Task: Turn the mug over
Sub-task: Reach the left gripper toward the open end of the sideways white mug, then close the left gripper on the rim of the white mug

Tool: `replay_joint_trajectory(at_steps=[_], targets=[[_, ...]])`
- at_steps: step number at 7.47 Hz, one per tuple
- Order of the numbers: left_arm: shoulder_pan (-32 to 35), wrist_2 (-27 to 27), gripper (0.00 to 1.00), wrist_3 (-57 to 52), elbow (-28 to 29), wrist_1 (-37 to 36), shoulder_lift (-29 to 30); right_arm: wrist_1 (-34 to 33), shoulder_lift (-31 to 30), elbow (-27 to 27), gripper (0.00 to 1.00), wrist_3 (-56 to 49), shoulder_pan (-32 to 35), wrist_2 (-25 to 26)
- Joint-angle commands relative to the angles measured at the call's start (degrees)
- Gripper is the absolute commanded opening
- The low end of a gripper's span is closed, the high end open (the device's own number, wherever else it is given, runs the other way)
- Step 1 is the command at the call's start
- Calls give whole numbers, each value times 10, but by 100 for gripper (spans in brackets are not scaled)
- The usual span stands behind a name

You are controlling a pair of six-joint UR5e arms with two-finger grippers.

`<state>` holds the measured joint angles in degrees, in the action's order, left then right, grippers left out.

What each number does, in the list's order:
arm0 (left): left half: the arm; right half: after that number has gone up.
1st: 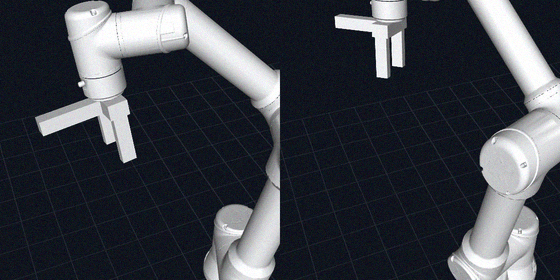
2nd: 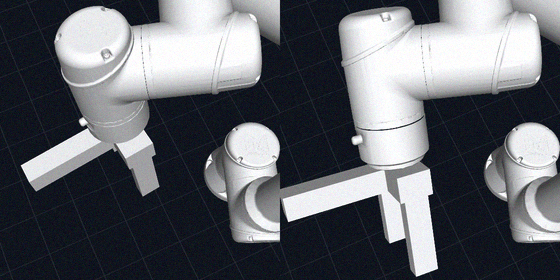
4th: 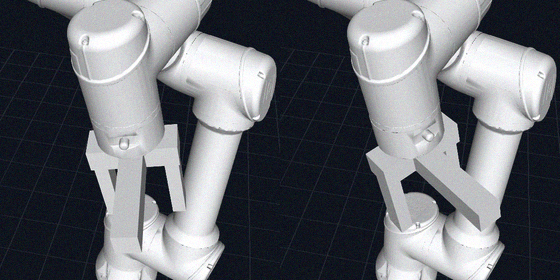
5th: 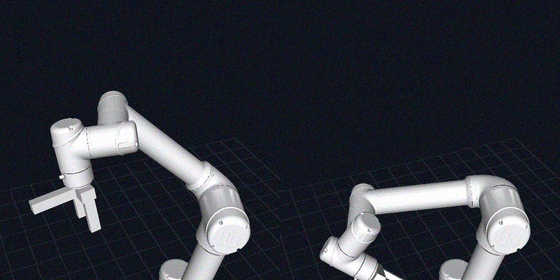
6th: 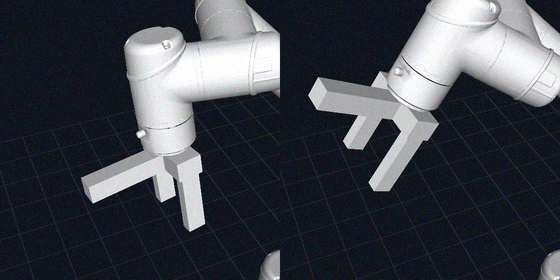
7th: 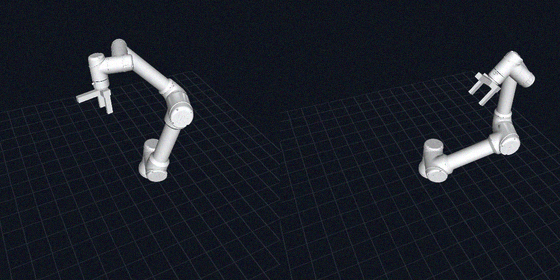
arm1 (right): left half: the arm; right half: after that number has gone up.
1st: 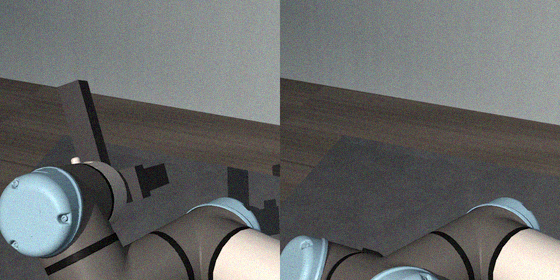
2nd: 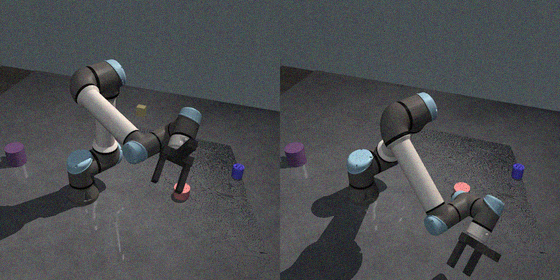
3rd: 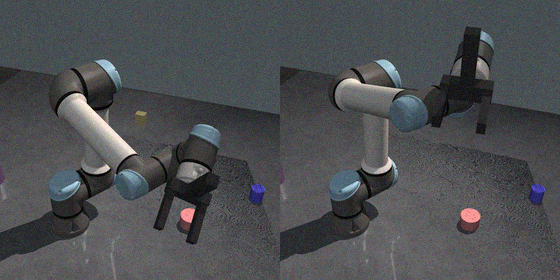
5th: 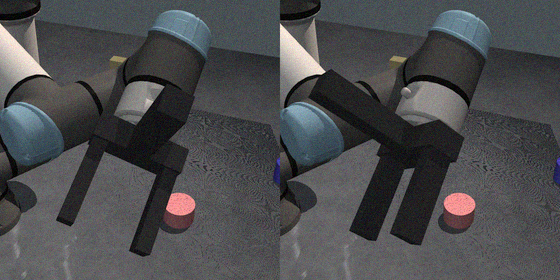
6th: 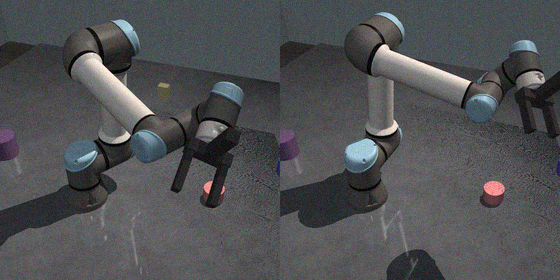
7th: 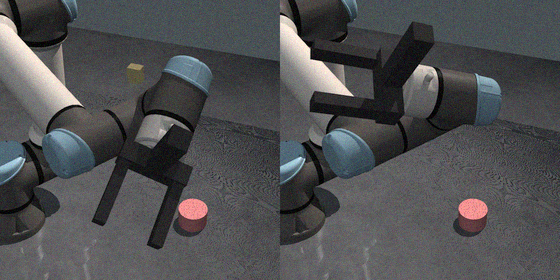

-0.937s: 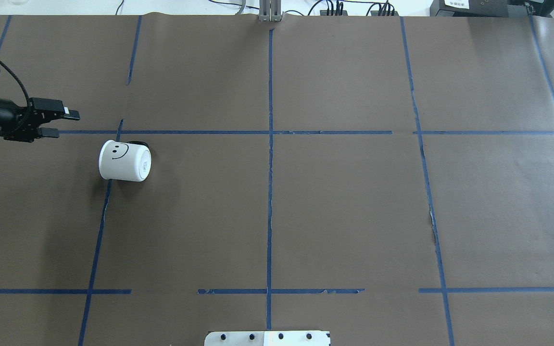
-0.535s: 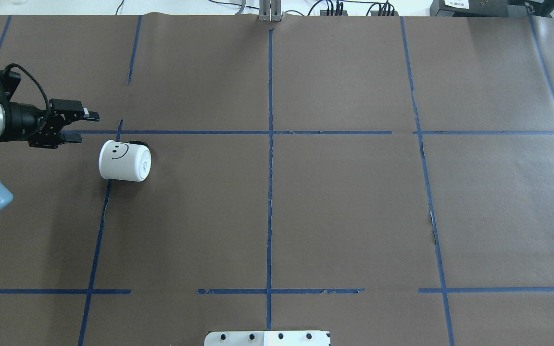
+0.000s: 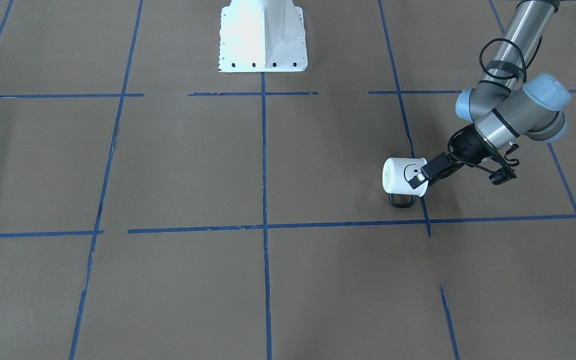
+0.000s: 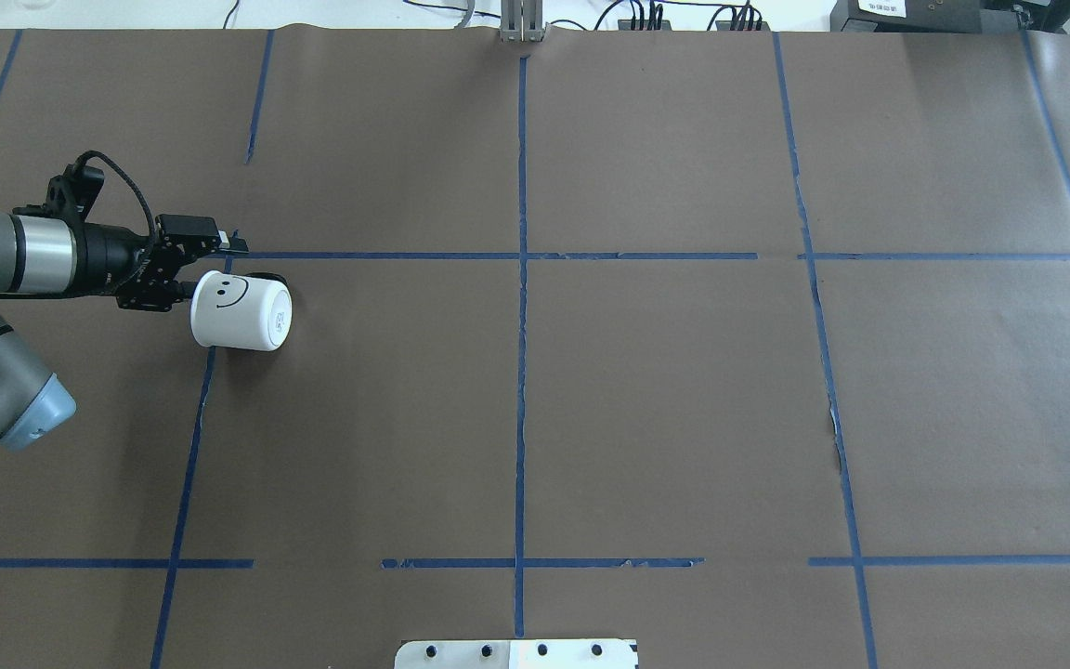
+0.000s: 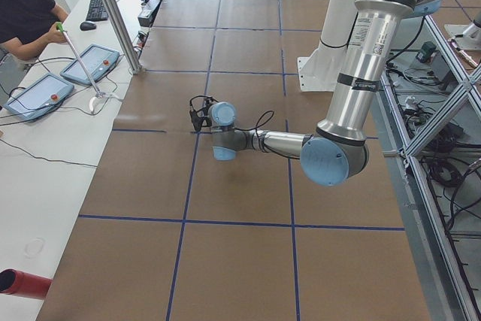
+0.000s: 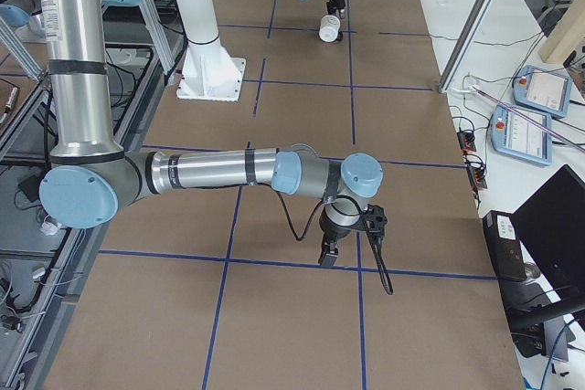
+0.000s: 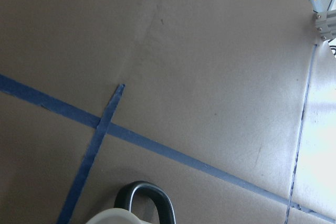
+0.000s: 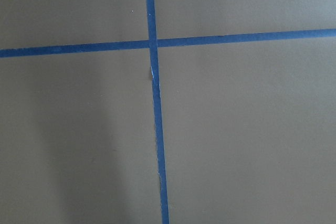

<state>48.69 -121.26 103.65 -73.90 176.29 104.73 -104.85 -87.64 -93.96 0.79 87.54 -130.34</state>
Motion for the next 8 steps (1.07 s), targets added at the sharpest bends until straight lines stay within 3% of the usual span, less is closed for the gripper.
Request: replay_joint_trajectory(at_steps=[1, 4, 7, 8], targets=[[-8, 1, 100, 1, -4, 0, 0, 0, -1, 0, 100, 0, 0, 0], [-11, 0, 69, 3, -7, 0, 0, 0, 0, 0, 100, 0, 0, 0], [-11, -6, 8, 4, -30, -3, -1, 0, 0, 0, 100, 0, 0, 0], [-11, -7, 0, 10, -39, -6, -1, 0, -1, 0, 100, 0, 0, 0]])
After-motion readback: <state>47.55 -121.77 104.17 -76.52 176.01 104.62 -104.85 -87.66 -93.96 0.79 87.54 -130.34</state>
